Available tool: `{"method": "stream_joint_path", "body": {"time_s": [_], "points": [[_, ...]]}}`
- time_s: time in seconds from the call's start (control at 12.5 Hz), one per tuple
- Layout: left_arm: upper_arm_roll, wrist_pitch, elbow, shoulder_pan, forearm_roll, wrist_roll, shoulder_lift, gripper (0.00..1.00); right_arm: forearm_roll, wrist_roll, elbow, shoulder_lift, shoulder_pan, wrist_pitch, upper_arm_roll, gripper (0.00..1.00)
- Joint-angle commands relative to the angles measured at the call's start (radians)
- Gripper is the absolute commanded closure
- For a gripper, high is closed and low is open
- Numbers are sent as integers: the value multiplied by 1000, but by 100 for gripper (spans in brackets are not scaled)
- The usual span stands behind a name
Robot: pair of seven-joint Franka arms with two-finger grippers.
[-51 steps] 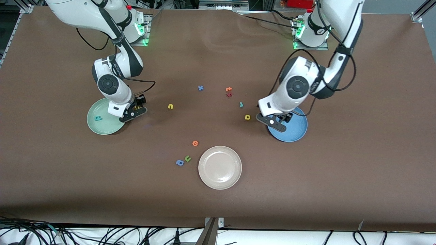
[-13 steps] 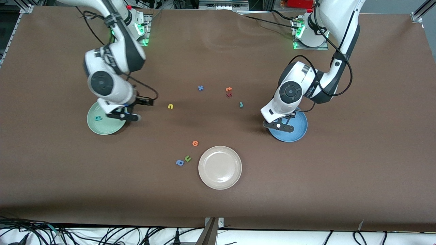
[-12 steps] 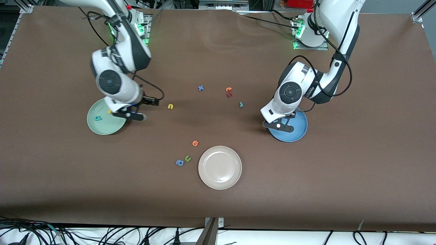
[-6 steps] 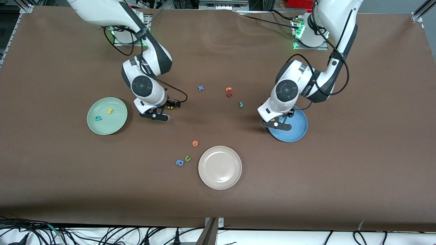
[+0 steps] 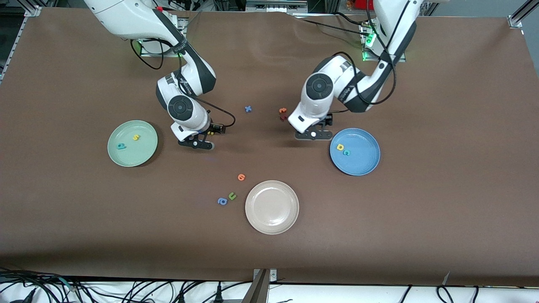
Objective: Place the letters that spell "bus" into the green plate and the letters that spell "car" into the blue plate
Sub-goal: 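Grasp the teal r with the left gripper while the right gripper grasps the yellow u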
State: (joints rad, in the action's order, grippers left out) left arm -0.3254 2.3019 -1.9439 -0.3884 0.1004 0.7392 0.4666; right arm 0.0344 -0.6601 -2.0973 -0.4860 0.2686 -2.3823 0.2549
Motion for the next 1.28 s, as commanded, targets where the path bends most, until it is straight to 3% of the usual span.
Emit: {"method": "stream_joint_path", "body": {"time_s": [0.0,0.16,0.32,0.4,0.48,0.72,1.04,1.12,1.2], "points": [[-7,118,-1,-13,28,22,72,3,-1,28,-13,0,4,-24,0,28],[-6,122,-6,-13,32,20,99,11,-1,30,-17,-9,4,-52,0,32],[-7,122,-35,-13,50,25,106,26,-1,52,-18,-8,4,-54,-2,35],[-7,122,-50,-13,51,25,104,27,-1,59,-18,-8,4,-54,-2,37],[-7,123,-50,-13,51,26,104,40,-1,59,-17,-8,4,-55,-2,37],[-7,145,-44,-13,50,26,107,63,4,60,-14,-5,4,-57,-3,38],[-4,217,-38,-10,51,22,138,66,29,60,-12,-2,3,-84,-5,38],[-1,217,-40,-7,51,14,138,78,30,62,-10,-2,3,-92,-5,38],[0,217,-40,-9,51,12,138,96,38,62,-9,-3,3,-94,-5,37]]}}
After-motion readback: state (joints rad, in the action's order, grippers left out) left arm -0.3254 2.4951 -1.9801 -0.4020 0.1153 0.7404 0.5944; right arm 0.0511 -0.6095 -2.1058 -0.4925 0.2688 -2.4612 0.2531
